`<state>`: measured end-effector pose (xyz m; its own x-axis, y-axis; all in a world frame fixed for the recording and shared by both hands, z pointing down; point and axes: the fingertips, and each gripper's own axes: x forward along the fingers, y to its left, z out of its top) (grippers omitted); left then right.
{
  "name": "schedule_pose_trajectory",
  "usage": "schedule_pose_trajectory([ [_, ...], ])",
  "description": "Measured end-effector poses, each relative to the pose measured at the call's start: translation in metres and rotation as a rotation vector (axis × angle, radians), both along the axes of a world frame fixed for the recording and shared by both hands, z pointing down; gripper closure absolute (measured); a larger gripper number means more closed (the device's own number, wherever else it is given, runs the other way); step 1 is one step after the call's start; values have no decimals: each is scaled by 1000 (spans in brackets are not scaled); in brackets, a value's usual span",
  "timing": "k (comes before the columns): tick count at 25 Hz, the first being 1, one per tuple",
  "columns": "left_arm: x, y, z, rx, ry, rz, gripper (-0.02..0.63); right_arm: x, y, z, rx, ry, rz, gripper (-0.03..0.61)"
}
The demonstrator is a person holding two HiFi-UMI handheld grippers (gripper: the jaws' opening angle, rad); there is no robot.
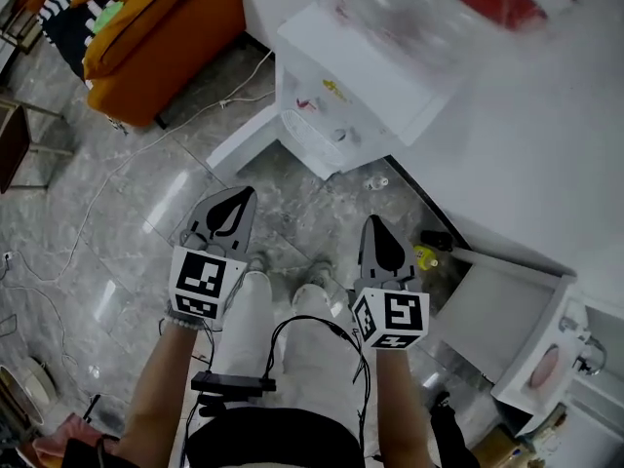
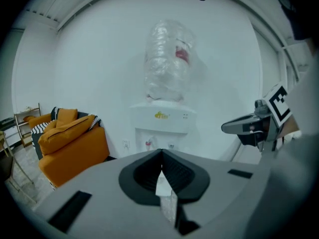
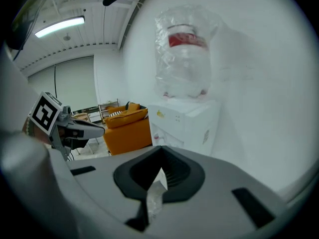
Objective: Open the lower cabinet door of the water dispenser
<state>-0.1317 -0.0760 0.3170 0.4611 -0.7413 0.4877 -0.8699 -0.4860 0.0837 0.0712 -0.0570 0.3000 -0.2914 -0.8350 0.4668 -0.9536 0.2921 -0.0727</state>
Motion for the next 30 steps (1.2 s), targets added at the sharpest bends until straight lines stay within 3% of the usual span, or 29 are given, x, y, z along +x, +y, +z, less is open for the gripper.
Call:
schedule_pose_trajectory([
  [7,13,6,-73,70,-7,63,600,12,8,-57,54,1,-11,575],
  [15,20,15,-128,127,28,64,600,27,18,-108,125,-5,-4,575],
  [23,31,27,-159,148,50,87,600,53,33,-141,150,-34,57,575],
  [30,42,39,-165,129,58,98,600,66,42,-152,166,15,54,575],
])
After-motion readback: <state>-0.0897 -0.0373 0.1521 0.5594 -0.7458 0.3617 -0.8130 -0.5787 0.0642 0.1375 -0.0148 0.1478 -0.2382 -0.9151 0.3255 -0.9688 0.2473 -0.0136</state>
